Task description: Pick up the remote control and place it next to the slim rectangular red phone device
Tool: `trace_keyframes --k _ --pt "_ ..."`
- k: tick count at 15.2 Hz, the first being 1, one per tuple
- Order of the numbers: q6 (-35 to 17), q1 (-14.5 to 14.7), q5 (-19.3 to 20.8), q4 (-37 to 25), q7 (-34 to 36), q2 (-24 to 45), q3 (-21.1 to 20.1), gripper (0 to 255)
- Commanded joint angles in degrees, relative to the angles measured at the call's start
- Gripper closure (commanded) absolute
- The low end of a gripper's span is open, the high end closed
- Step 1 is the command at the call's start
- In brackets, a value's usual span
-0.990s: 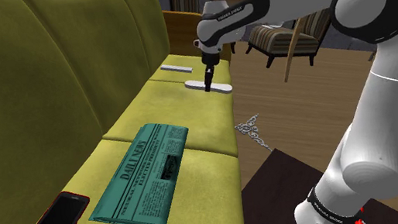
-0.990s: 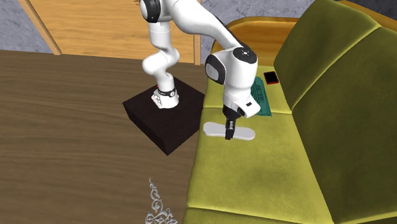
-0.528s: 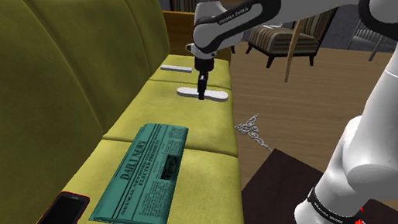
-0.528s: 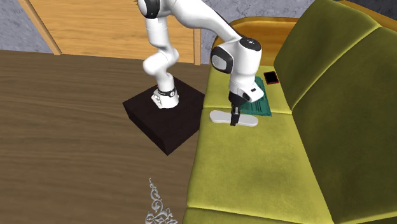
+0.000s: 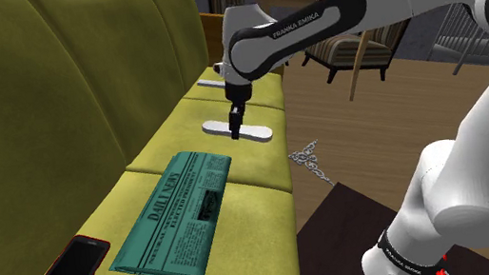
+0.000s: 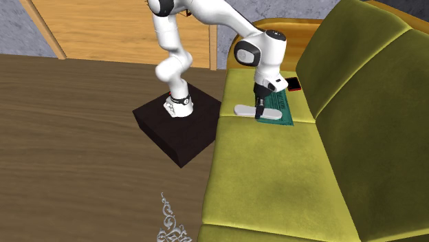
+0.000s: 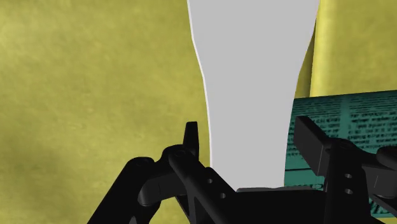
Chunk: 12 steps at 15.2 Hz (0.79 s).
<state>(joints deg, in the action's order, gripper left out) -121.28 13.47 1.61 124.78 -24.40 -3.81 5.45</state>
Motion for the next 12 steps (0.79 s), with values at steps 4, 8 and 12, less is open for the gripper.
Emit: trace_keyframes --k 4,8,12 --pt "0.2 3.38 -0.21 1.83 7.28 -1.9 -3.93 255" --pt "0.3 6.03 -0.58 2.21 12.92 -2.28 -7.14 255" --pt "0.53 8.71 -0.92 1.54 18.59 -1.75 -10.31 255"
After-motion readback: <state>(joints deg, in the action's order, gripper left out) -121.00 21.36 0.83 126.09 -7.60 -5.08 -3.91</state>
